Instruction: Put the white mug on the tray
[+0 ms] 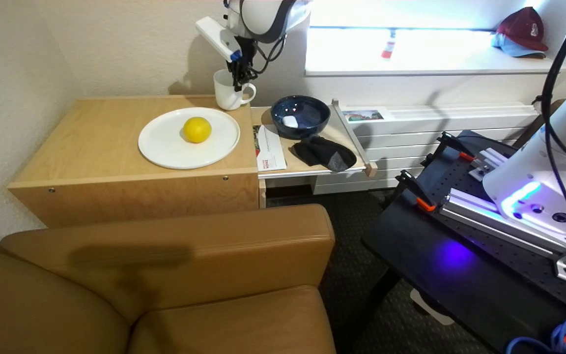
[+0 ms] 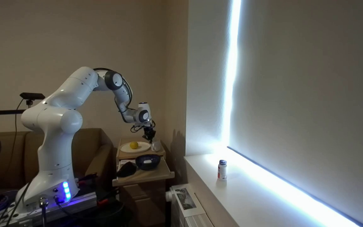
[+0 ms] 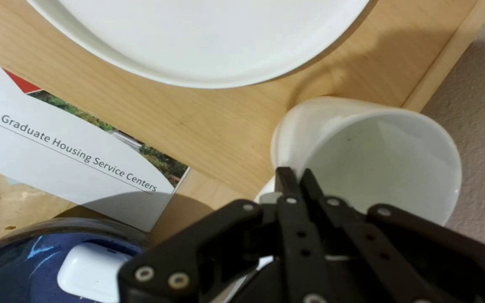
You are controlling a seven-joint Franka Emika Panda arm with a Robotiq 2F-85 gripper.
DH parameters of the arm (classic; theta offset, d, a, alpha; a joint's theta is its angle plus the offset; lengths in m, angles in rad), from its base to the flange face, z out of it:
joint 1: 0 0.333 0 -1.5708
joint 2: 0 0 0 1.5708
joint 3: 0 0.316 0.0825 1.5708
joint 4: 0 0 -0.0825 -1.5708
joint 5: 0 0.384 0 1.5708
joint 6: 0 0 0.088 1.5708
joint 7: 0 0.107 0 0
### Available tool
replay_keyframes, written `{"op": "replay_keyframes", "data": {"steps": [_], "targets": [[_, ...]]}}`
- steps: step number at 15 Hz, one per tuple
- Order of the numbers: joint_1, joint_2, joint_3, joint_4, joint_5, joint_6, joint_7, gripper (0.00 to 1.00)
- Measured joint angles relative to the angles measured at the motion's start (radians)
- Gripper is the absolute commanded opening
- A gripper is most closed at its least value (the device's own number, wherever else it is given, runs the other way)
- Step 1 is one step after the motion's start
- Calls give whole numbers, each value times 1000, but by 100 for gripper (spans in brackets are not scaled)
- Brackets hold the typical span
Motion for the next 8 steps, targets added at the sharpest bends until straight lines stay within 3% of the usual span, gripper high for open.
{"op": "replay_keyframes", "data": {"steps": [5, 8], "targets": [[-14, -30, -4, 0, 0, -12, -27, 1], [-44, -131, 1, -29, 4, -101, -104, 1]]}}
